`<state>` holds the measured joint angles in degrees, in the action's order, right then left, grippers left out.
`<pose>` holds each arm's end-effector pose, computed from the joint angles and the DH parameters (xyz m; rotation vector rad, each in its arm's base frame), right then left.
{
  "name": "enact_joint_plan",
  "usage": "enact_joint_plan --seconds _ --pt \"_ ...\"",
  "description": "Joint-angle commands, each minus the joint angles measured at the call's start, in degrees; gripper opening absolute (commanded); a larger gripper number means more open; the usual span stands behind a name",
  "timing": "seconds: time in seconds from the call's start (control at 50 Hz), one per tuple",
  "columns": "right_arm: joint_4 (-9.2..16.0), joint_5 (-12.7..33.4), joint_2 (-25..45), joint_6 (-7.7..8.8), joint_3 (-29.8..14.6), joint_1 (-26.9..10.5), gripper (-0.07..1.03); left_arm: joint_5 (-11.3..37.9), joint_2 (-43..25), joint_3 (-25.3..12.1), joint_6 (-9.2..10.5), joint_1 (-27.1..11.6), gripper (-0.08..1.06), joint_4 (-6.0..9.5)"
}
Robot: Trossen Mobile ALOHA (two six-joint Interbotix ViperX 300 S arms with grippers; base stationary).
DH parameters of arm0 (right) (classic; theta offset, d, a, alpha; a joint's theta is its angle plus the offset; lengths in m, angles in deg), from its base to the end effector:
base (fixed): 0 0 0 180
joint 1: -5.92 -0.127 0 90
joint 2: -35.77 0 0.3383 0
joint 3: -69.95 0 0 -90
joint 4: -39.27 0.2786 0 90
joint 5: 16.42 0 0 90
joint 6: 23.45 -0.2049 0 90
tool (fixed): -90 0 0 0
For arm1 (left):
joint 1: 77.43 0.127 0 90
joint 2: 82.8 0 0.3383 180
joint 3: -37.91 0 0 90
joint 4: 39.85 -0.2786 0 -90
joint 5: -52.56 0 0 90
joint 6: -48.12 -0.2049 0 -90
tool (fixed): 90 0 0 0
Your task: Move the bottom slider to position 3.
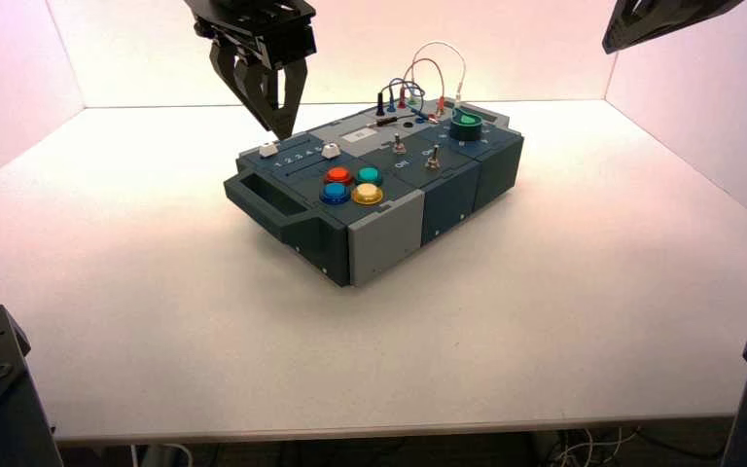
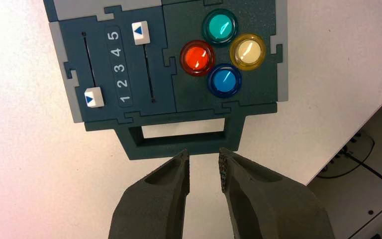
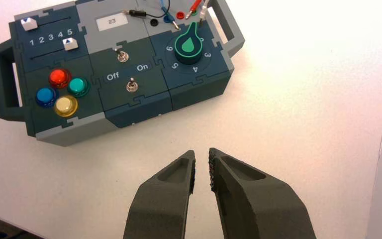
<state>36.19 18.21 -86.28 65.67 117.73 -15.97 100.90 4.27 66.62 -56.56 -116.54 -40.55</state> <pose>0.2059 0.0760 0.1806 -0.2076 0.8594 0.3411 0.2263 -0.1816 0.1169 0.6966 1.2665 -0.7399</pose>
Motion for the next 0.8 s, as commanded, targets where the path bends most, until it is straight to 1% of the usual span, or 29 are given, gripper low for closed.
enact_joint_plan --seconds 0.02,0.22,0.36,0.44,0.52,0.58,0.66,0.76,0.8 --pt "0.0 -0.3 0.0 0.09 -0.7 -0.4 0.17 -0.2 1.5 -0.6 0.09 0.6 0.35 -0.09" --pt "0.0 -0.3 0.0 0.09 -0.7 -0.3 0.17 -0.2 1.5 -0.4 0.09 0.9 0.35 -0.09" --pt "0.4 -0.3 0.2 0.09 -0.7 -0.4 0.17 -0.2 1.6 -0.4 0.09 1.2 0.35 -0.09" --pt "1.1 -0.1 0.6 0.09 -1.1 -0.4 0.17 -0.3 2.4 -0.4 0.18 2.5 0.34 -0.09" --pt "1.4 0.2 1.8 0.18 -1.9 -1.0 0.17 -0.1 3.5 -0.4 0.44 4.7 0.34 -0.09" --pt "1.4 0.3 3.0 0.09 -2.8 -1.8 0.17 -0.2 5.2 0.0 1.23 6.6 0.34 -0.09" --pt "1.6 0.4 5.5 0.09 -4.2 -2.8 0.11 -0.1 7.3 0.4 2.29 8.4 0.34 -0.09" --pt "1.4 0.6 10.5 0.18 -6.9 -3.5 0.05 0.4 9.8 0.9 2.81 9.8 0.34 -0.09" --pt "1.4 0.9 12.3 0.53 -8.0 -3.5 0.03 0.8 10.8 1.1 3.08 10.5 0.34 -0.09"
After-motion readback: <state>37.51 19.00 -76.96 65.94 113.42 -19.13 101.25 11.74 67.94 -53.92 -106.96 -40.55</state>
